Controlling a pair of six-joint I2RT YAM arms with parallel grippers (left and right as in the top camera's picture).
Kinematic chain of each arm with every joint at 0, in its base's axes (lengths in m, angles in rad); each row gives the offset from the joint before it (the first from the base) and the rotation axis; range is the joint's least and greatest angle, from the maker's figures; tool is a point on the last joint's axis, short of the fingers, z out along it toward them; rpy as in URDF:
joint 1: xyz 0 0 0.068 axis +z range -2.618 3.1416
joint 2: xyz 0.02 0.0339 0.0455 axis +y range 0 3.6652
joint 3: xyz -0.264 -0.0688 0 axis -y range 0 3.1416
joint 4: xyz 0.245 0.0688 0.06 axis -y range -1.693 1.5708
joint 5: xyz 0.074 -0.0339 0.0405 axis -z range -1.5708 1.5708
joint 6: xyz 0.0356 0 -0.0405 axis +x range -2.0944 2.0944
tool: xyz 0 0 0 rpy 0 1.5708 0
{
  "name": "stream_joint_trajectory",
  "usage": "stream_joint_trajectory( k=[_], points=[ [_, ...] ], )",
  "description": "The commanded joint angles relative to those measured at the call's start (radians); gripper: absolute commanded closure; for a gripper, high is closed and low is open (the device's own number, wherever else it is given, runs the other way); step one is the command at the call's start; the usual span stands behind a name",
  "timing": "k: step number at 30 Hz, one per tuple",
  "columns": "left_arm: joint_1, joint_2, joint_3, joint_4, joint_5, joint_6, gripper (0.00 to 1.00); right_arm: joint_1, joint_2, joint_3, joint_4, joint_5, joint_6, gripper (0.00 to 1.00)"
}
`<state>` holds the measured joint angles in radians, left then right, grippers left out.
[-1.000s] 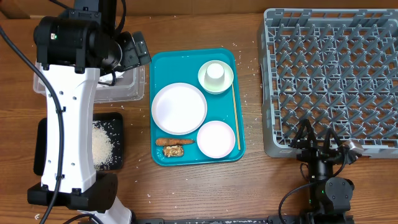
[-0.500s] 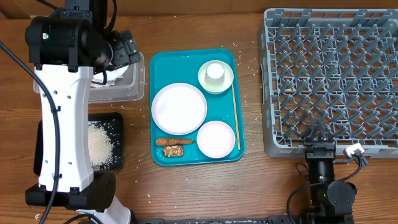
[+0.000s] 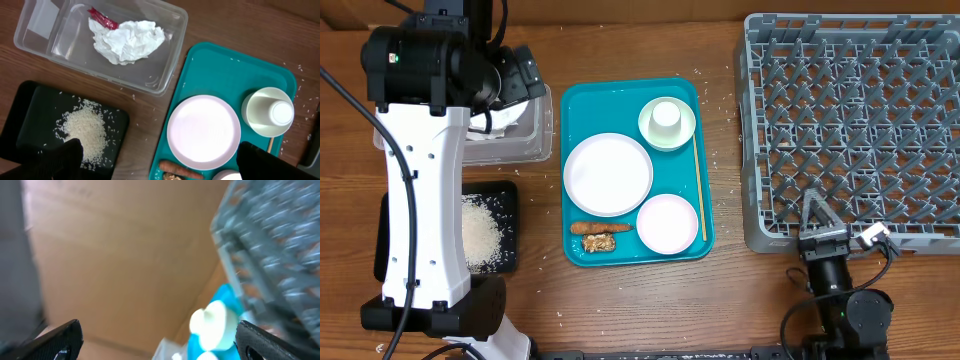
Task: Sort waste into correct bins and load items into the dishwasher
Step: 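Move the right gripper from the rack over the white cup on the tray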
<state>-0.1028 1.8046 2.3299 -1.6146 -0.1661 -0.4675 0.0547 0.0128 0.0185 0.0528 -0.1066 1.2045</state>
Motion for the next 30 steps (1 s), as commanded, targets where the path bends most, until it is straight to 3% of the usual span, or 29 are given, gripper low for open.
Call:
stream_joint_trajectory(
  k=[1, 5, 7, 10, 17, 23, 30],
  points=[
    [0.005, 0.008, -0.005, 0.012, -0.032, 0.011, 0.0, 0.005, -0.009, -0.01, 0.092, -0.165, 0.0, 0.0],
    [0.005, 0.008, -0.005, 0.018, -0.032, 0.011, 0.0, 0.005, -0.009, -0.007, 0.235, -0.187, -0.005, 0.0],
    [0.005, 0.008, -0.005, 0.02, -0.032, 0.011, 0.0, 0.005, -0.007, 0.014, 0.244, -0.187, -0.008, 0.0],
    [0.018, 0.008, -0.005, 0.023, -0.071, 0.011, 0.0, 0.005, 0.028, 0.095, 0.207, -0.228, -0.126, 0.0],
    [0.081, 0.008, -0.005, 0.008, -0.07, 0.0, 0.0, 0.005, 0.274, 0.385, -0.069, -0.285, -0.414, 0.0],
    [0.082, 0.008, -0.005, 0.007, -0.069, -0.001, 0.0, 0.013, 0.62, 0.719, -0.349, -0.373, -0.644, 0.0],
    [0.082, 0.008, -0.005, 0.006, -0.069, -0.001, 0.0, 0.115, 1.008, 1.1, -0.658, -0.338, -0.866, 0.0]
  ],
)
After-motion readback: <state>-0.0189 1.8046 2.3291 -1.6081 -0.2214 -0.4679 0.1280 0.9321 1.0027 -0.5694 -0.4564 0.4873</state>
